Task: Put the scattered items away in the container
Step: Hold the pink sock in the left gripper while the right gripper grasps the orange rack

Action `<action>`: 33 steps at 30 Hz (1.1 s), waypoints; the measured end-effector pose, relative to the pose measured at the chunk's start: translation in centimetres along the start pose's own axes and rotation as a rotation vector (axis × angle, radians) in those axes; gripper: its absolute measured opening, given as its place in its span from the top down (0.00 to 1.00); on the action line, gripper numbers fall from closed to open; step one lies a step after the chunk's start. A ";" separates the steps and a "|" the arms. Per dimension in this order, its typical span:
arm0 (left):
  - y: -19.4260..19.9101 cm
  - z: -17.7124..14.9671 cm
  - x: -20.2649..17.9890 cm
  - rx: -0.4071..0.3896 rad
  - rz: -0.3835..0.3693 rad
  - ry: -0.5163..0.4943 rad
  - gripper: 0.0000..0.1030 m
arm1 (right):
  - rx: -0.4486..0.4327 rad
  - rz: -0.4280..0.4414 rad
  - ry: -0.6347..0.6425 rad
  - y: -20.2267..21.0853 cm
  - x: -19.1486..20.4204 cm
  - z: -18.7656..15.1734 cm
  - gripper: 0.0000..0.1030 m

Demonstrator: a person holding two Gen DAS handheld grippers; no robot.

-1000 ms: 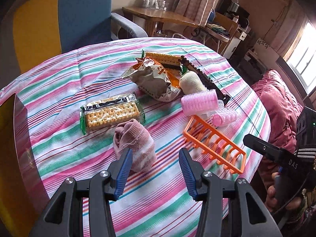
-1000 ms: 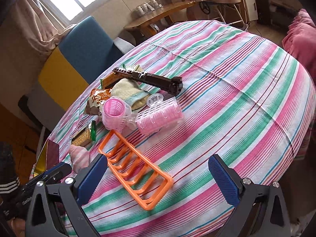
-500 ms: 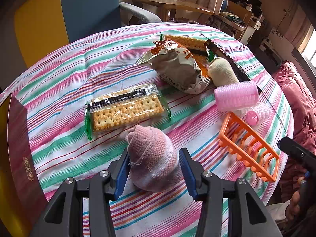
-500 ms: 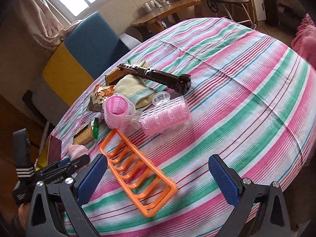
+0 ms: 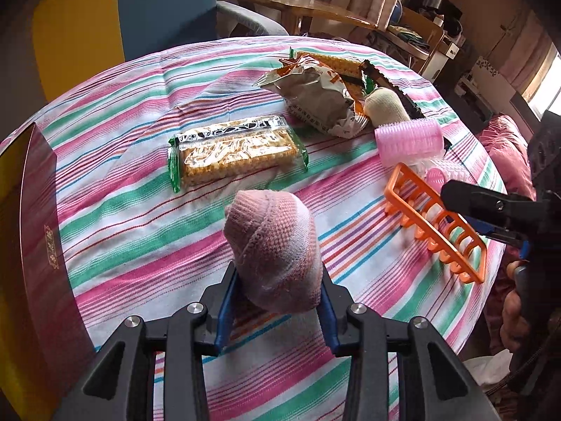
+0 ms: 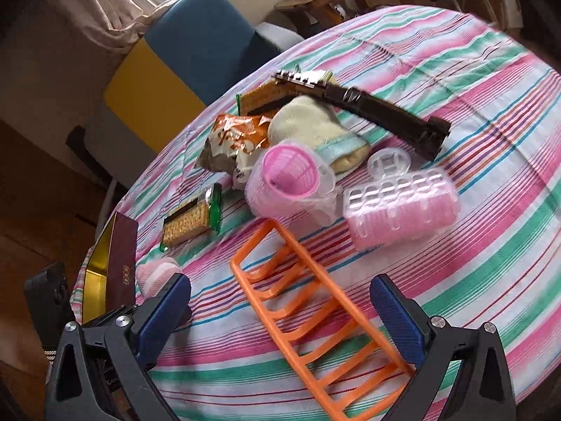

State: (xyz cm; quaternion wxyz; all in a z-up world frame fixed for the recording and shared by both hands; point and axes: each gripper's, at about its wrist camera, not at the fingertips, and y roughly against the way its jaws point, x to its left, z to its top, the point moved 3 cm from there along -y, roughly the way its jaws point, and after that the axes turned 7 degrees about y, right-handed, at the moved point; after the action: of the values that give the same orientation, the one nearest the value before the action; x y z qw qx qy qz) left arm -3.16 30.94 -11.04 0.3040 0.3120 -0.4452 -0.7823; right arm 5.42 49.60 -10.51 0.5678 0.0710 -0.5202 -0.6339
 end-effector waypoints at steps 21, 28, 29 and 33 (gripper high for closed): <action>3.8 -1.5 0.1 -0.048 -0.036 0.021 0.52 | -0.076 -0.254 0.206 3.2 2.1 -4.0 0.00; 1.8 -0.7 -1.3 -0.036 -0.015 0.006 0.52 | -0.126 -0.342 0.306 3.8 3.0 -3.6 0.06; 1.7 -0.7 -1.3 -0.033 -0.016 0.012 0.52 | -0.107 -0.307 0.277 3.4 2.8 -3.5 0.14; 2.3 -0.5 -0.8 -0.065 -0.049 0.039 0.51 | -0.050 -0.272 0.223 2.0 2.6 -3.2 0.47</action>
State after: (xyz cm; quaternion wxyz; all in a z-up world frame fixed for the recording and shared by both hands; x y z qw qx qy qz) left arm -1.83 30.28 -9.10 0.3034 0.3282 -0.4056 -0.7973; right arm 7.99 46.00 -9.20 0.5325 0.1965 -0.4238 -0.7058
